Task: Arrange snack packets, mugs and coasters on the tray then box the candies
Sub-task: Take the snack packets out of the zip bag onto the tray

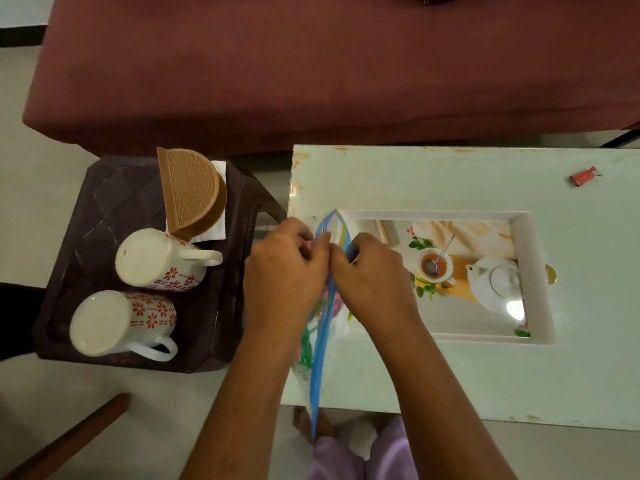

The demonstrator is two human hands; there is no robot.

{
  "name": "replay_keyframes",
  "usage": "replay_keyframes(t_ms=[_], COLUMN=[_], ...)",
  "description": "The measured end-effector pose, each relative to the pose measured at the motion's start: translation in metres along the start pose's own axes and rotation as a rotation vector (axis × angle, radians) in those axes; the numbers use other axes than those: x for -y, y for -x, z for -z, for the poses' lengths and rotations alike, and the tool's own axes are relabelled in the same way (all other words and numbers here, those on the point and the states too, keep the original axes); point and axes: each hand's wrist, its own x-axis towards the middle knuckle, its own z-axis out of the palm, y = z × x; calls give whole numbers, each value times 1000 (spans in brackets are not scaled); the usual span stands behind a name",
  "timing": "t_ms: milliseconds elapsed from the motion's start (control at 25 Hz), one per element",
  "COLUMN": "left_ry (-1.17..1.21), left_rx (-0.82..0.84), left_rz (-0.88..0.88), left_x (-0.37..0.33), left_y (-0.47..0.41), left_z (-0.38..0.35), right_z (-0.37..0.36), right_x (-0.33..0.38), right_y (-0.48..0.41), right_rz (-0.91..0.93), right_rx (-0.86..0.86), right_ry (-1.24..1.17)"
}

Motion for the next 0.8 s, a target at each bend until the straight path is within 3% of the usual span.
replay_keyframes(t_ms=[160,320,400,680,800], left_ry=[29,41,62,215,137], left_rx=[302,27,-65,-163,-107], left_rz=[130,128,139,149,189], left_x=[6,8,6,-14,-11], left_y=[19,9,-1,9,16], left_z=[-4,1,7,-10,-14], right_z=[-3,13,24,4,10], right_x=[-5,-12,-17,-22,-22], right_y=[-1,-19,-26,-1,-9], right_rz=[50,94,70,-65,8], right_rx=[40,-74,-111,214,219], right_ry=[12,93,15,-62,-153])
